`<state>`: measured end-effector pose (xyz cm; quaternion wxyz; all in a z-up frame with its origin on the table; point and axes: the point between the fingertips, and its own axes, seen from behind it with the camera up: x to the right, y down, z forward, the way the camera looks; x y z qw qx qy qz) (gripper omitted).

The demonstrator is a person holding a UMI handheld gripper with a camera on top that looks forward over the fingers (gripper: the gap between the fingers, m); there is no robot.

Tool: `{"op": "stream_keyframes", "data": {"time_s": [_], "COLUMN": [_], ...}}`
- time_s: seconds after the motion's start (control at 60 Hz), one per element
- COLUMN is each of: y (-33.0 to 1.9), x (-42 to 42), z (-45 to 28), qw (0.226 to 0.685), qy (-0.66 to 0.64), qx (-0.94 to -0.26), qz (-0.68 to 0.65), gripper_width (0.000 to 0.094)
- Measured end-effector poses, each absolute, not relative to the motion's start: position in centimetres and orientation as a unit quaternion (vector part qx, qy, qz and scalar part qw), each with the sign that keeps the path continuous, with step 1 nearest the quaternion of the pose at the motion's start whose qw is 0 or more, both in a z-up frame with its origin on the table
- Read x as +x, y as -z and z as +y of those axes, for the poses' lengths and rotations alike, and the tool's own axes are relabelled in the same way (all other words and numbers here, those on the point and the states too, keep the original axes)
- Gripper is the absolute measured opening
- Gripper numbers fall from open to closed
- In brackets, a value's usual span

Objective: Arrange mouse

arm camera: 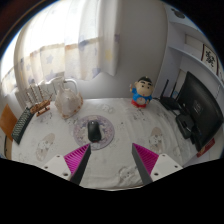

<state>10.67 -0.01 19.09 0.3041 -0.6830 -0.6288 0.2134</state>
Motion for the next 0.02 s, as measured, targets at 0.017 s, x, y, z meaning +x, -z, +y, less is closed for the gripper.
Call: {"op": "stream_keyframes", "data": {"time_s": [0.017], "y": [-19.07], "x": [10.7], "z": [0.03], "qw": [0.303], "qy": [-0.214], "qx": [-0.684], "qz": [-0.628], "gripper_width": [0.0854]}}
